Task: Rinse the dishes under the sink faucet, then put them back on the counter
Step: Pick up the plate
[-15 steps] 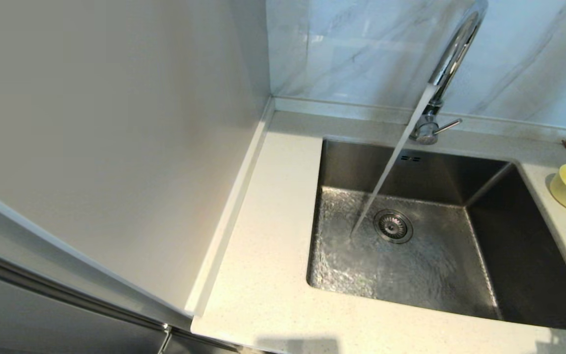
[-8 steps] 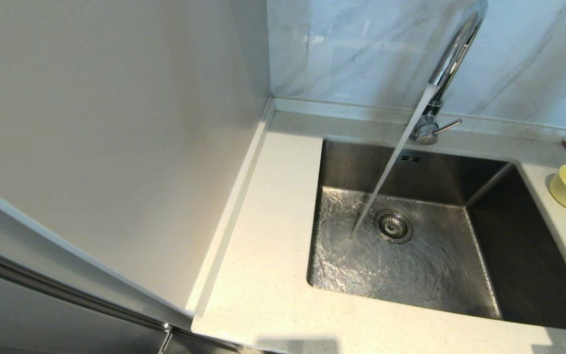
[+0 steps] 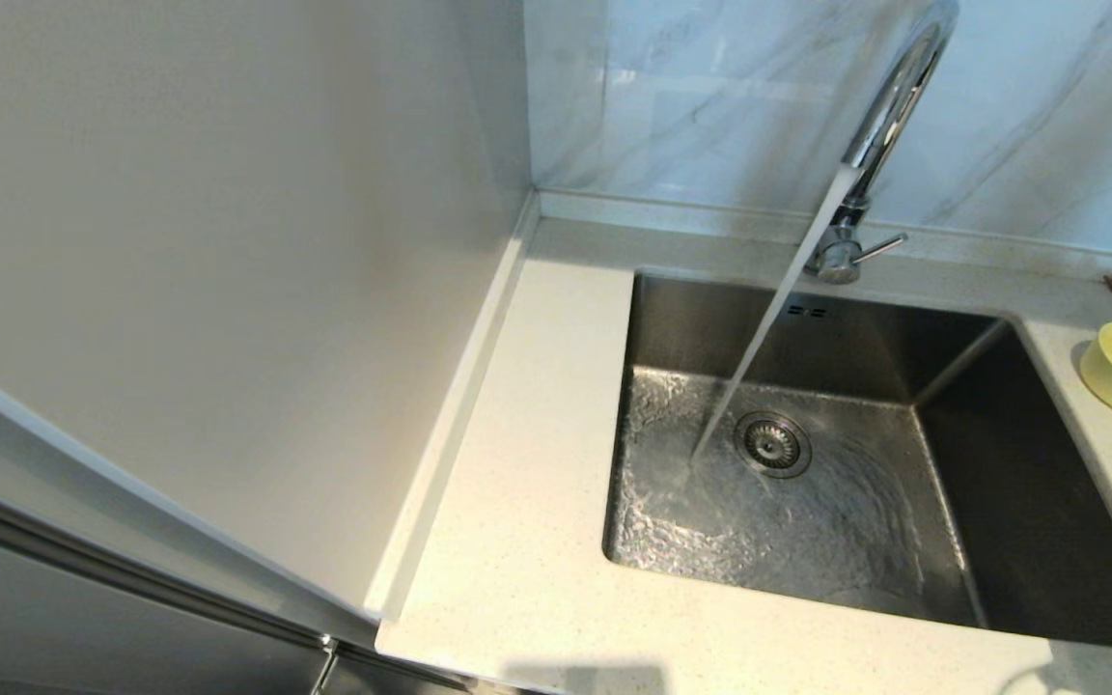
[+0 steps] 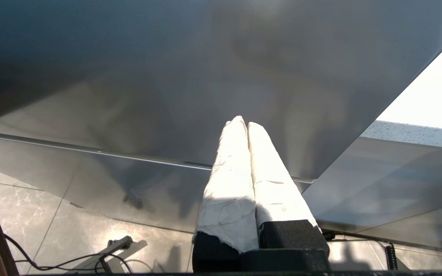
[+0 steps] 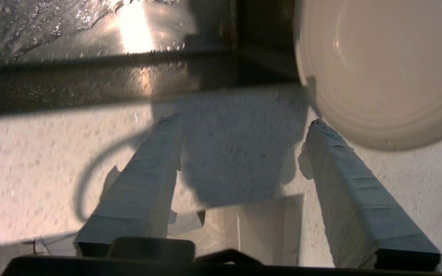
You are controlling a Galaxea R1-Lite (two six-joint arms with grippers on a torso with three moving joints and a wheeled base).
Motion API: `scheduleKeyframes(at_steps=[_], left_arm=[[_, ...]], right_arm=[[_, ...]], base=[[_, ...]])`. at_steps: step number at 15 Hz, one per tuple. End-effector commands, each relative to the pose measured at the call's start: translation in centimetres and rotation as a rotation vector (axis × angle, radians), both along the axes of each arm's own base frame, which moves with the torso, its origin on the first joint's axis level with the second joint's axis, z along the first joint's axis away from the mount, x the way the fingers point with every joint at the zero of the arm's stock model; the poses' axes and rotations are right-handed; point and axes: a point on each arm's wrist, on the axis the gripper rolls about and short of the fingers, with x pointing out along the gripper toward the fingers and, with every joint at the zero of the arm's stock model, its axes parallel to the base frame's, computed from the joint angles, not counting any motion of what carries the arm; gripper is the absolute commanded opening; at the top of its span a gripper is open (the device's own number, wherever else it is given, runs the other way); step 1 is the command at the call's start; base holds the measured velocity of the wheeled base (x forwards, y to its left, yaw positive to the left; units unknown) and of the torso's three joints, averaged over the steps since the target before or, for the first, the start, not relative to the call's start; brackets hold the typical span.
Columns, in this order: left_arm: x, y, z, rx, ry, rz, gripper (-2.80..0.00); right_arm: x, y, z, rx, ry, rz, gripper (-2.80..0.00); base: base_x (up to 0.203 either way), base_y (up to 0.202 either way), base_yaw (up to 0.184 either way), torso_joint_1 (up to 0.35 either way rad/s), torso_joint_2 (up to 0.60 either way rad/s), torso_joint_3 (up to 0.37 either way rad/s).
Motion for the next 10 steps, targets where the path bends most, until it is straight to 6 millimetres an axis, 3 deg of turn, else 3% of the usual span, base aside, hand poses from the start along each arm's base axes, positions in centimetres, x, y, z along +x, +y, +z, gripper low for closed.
scheduleKeyframes(at_steps=[1, 4, 10], left_arm=[[0.0, 0.0, 0.0, 0.0, 0.0, 0.0, -2.8], [0.0, 0.0, 0.0, 0.0, 0.0, 0.0, -2.8], [0.0, 0.0, 0.0, 0.0, 0.0, 0.0, -2.8]], right_arm=[[1.7, -0.5, -1.1, -0.004, 0.045, -0.014, 0.0], [4.2, -1.4, -1.7, -0.094, 0.005, -0.08, 0.0], [5.9, -2.8, -2.9, -0.115, 0.063, -0.146, 0.0]], base=[[0.0, 0.0, 0.0, 0.0, 0.0, 0.0], [0.0, 0.0, 0.0, 0.0, 0.0, 0.0], [0.0, 0.0, 0.0, 0.0, 0.0, 0.0]])
